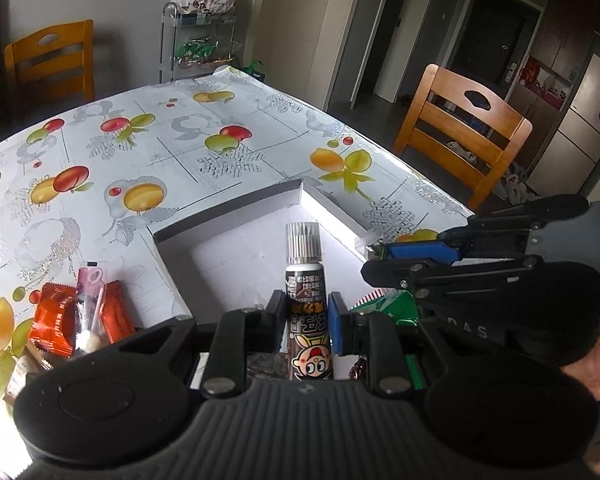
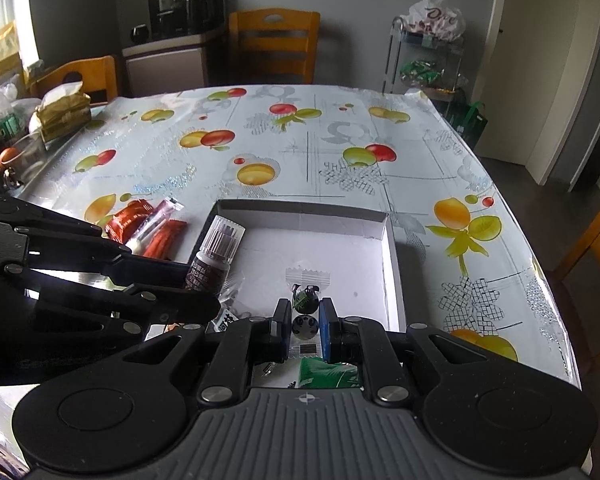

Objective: Organize snacks
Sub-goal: 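Open the left gripper to drop the tube into the box while right releases the white candy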

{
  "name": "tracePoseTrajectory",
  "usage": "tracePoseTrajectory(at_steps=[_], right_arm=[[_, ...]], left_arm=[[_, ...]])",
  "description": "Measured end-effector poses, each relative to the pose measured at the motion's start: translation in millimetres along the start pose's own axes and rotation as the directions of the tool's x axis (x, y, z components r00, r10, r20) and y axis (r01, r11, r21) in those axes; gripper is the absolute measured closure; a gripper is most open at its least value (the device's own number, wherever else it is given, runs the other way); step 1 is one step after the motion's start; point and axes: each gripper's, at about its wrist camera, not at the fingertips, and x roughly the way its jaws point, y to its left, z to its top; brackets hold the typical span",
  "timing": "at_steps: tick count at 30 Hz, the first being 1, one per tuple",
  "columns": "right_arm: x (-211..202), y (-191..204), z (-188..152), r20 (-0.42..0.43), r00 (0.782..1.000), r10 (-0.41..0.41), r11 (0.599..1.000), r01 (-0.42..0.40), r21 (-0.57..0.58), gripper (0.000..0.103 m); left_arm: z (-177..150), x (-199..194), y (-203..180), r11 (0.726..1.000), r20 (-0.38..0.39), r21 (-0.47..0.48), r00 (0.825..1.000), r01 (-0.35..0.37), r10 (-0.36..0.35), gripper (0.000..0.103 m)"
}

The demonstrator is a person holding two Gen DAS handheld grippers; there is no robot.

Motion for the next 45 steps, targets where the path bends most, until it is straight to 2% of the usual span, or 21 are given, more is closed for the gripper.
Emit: tracePoseTrajectory(at_steps=[23, 45], right_arm=[[33, -10, 3, -0.072, 0.996, 0.047, 0.999, -0.048, -0.015, 0.086], [48, -8, 4, -0.111, 0.992, 0.051, 0.998, -0.054, -0.023, 0.086]], left_arm=[[0, 34, 9, 0.998, -0.080, -0.061, 0.997, -0.004, -0.001, 0.084], [1, 49, 15, 0.996, -0.118, -0.086, 0.993, 0.005, -0.016, 0.084]])
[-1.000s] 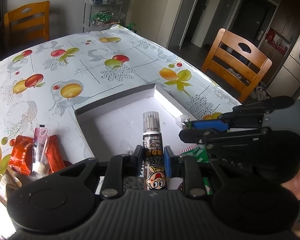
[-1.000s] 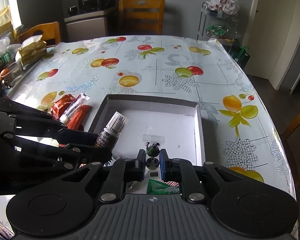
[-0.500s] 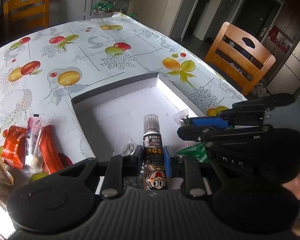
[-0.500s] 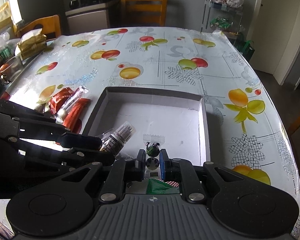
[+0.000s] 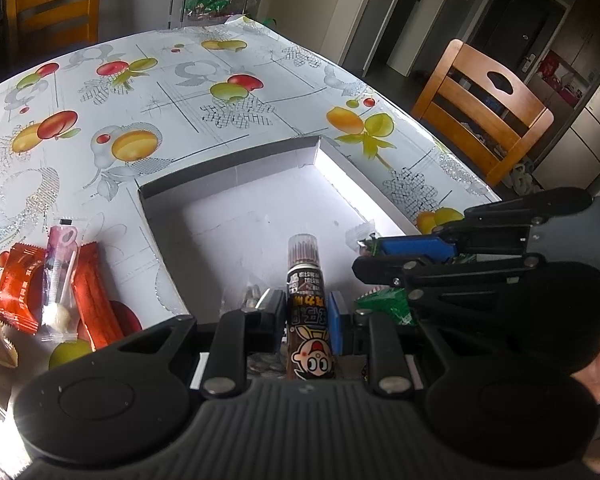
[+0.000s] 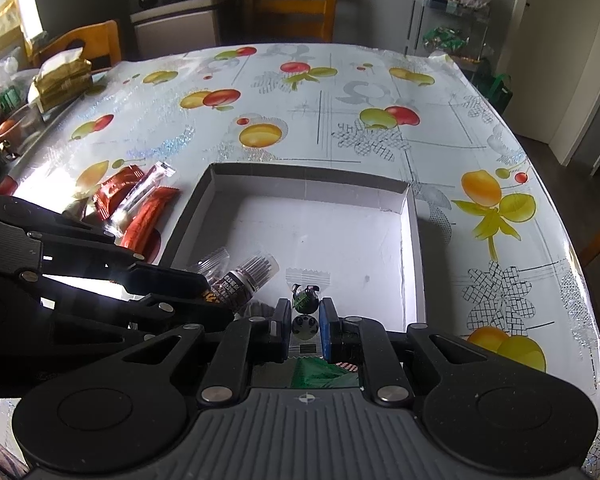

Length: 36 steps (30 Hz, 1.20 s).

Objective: Organize snacks
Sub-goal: 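Open the left gripper to drop the tube into the box while right releases the white candy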

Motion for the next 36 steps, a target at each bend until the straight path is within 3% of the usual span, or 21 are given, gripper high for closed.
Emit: tracePoseTrajectory(at_steps=[19, 36], right_arm=[[4, -2, 1, -0.011, 1.000, -0.015, 1.000, 0.015, 0.013, 0.086], [-14, 2, 7, 0.046, 0.998, -0.036, 0.999, 0.035, 0.026, 0.079]], left_arm=[[0, 2, -2, 1.000, 0.002, -0.002, 1.000, -0.004, 0.004, 0.083], [-9, -22, 2, 1.000, 0.054, -0.014, 0.998, -0.012, 0.012, 0.079]])
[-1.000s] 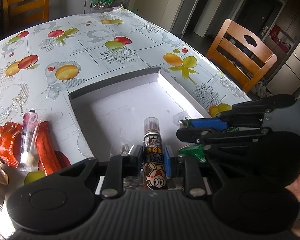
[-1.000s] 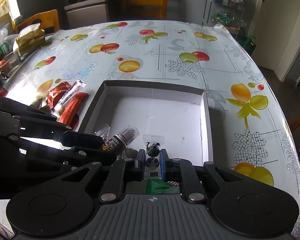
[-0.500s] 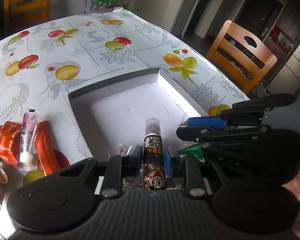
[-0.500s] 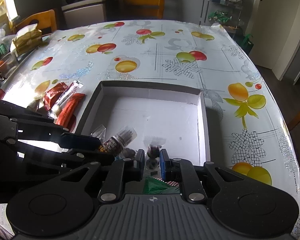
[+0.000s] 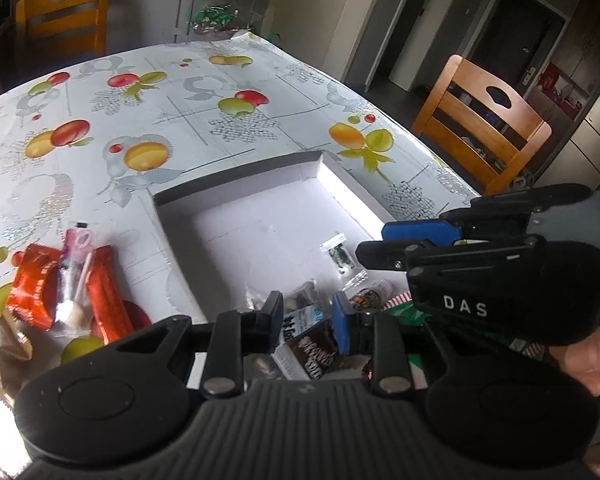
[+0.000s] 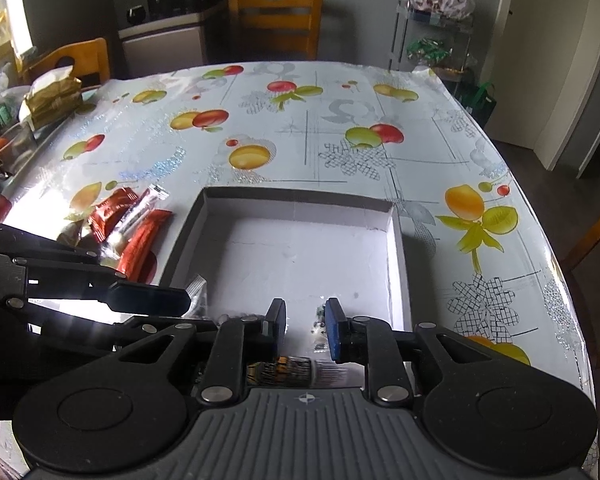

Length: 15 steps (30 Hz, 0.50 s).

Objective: Organize snacks
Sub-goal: 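Open the left gripper to drop the tube into the box while right releases the white candy, then move the left gripper to the white biscuit packet while right moves to the orange stick snack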

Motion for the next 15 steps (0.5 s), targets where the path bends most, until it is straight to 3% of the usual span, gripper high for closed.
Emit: tracePoseTrajectory(at_steps=[15], right_arm=[[0, 50, 12, 0.023, 0.997, 0.079, 0.995, -0.077, -0.071, 0.076]], left_arm=[[-23, -42, 42, 0.990, 0.024, -0.081, 0.993, -0.115, 0.117, 0.079]])
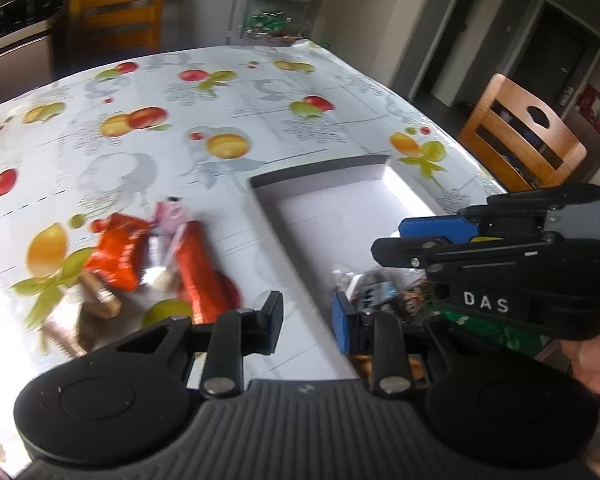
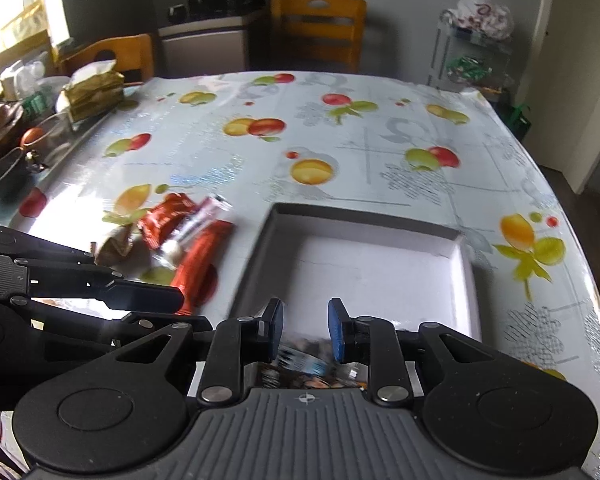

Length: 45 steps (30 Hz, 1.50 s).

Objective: Organize snacks
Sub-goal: 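Move the left gripper to the white biscuit packet while right moves to the orange stick snack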

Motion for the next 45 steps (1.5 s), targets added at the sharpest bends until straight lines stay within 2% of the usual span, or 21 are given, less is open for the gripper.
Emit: tracePoseTrajectory(at_steps=[11, 20, 32, 45], right_arm=[[13, 45, 14, -0.004, 0.998, 0.057, 0.997, -0.058, -0.049, 0.072], [28, 74, 21, -0.023, 0.997, 0.076, 0.995, -0.077, -0.063, 0.070], [44, 87, 27, -0.056, 0.997, 0.062, 0.997, -0.065, -0.049, 0.066], [70, 93, 32, -0.101, 0.994, 0.050, 0.998, -0.053, -0.024, 0.063]], left_arm=[[-14, -31, 53, 0.993, 0.025, -0.075, 0.995, -0.096, 0.098, 0.079], [-19, -44, 88, 0.986, 0.030, -0.097, 0.990, -0.134, 0.138, 0.079], [-13, -39, 121, 0.985, 0.033, -0.072, 0.987, -0.154, 0.157, 0.079], [-8, -19, 141, 0.987, 0.014, 0.009, 0.987, -0.160, 0.160, 0.079]])
